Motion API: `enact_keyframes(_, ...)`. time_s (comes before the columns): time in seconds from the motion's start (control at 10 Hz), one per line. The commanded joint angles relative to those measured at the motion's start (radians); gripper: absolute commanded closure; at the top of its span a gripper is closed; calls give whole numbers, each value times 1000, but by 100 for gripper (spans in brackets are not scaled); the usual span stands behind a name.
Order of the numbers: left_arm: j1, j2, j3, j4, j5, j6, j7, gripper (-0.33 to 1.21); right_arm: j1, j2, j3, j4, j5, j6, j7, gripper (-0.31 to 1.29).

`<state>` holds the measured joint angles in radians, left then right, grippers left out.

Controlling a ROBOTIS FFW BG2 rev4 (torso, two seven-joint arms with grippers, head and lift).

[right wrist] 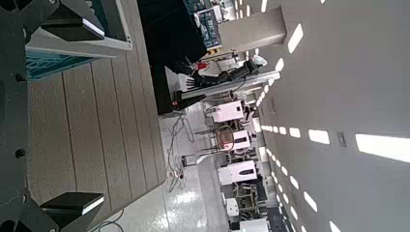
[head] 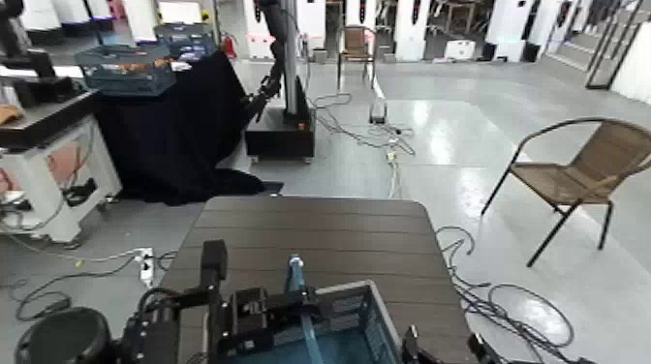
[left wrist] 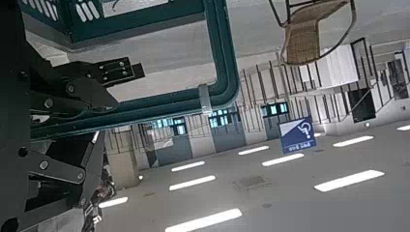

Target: Place the crate on the table.

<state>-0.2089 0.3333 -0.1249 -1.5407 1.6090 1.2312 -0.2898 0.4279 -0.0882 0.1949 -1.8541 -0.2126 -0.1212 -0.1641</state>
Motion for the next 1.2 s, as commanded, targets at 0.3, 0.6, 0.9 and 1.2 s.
enact_keyframes(0.3,-138,4,-110,126,-110,-22,-149,120,-5,-1,6,3,-1,-2,2,13)
enact_keyframes(0.6,-239,-8,-199,232,-228,-68,-309,120,-8,-1,9,3,-1,-2,2,13)
enact_keyframes(0.9,-314,-28,-246,335,-317,-107,-413,120,-8,-2,11,3,-4,-3,2,13)
enact_keyframes(1.2,-388,-42,-292,439,-402,-160,-519,120,-14,-5,17,4,-5,-5,2,13)
